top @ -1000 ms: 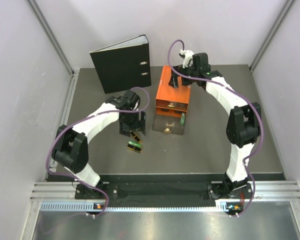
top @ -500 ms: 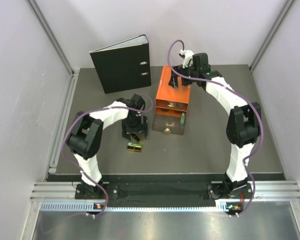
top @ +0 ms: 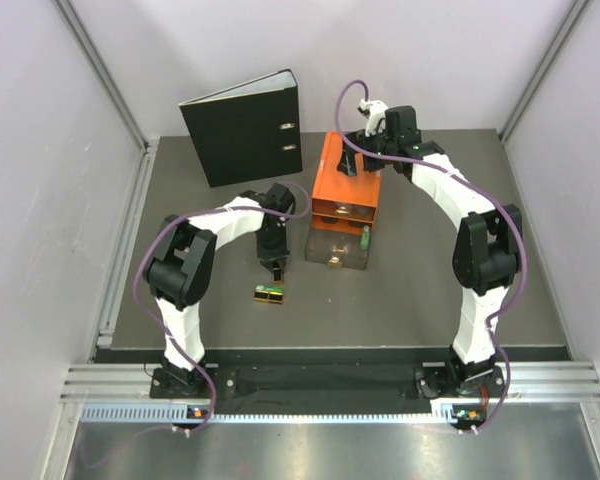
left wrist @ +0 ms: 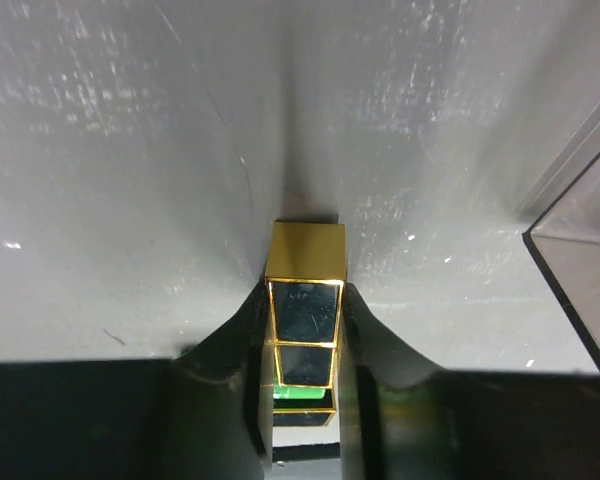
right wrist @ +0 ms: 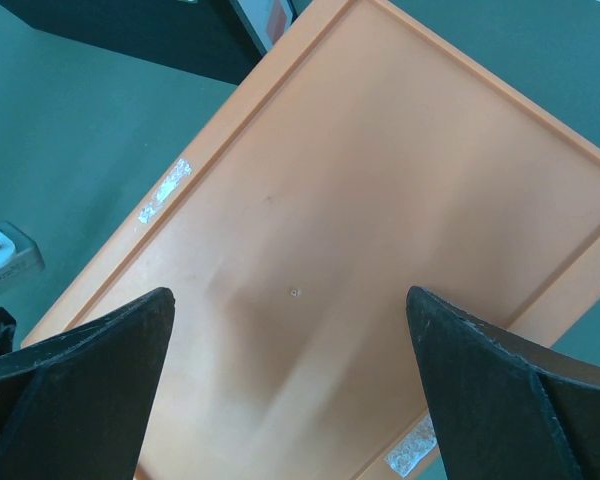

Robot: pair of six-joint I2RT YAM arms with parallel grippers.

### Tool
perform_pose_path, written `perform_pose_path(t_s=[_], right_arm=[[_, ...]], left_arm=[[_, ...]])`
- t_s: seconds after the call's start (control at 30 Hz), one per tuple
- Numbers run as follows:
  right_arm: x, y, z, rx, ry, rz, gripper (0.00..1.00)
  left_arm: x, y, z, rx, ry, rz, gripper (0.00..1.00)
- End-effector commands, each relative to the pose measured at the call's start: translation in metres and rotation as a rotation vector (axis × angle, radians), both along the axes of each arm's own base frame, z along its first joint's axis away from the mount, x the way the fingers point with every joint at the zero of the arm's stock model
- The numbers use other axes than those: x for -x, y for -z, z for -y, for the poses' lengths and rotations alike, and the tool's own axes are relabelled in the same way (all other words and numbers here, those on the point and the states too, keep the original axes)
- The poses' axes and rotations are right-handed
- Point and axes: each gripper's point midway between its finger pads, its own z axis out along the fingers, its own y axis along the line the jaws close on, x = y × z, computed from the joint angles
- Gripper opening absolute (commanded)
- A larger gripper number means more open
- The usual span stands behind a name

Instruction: Organize the makeup

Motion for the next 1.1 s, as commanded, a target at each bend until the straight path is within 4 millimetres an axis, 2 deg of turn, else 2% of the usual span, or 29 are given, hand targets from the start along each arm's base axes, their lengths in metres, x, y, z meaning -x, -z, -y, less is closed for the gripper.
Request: perform_pose_path(t_s=[0.0,0.27,0.37,0.5,0.63,0.77,0.87,1.07], right_arm=[[0.025,0.059,0.010,0.051,0.008,-0.200,1.00],[0.024,0.061,0.009,0.048,0.003,-0.203,1.00],[0.024,0.060,0.009,0.048,0.003,-0.201,0.99],[0.025,0.062,0.008,0.050,0.001,-0.205,1.00],[0.025,0.062,0.008,0.047,0.001,-0.206,1.00],[0.025,0.061,0.008,0.047,0.001,-0.206,1.00],[0.026,0.063,0.009,0.049,0.000,-0.210,0.99],[0.026,0.064,0.009,0.052,-0.002,-0.211,1.00]], left_arm=[[-0.019,-0.008,-0.001,-0.009,-0.008,0.056,0.00],[-0.037,-0.047,0.006,0.029,0.018,0.148,0.00],[-0.046,-0.069,0.014,0.078,0.025,0.204,0.00],[-0.065,-0.112,0.032,0.177,0.033,0.321,0.00],[-0.078,-0.140,0.046,0.241,0.045,0.379,0.00],[-0.085,-0.156,0.063,0.326,0.080,0.410,0.00],[-0.084,-0.159,0.079,0.404,0.114,0.405,0.00],[-0.082,-0.148,0.106,0.483,0.152,0.362,0.00]])
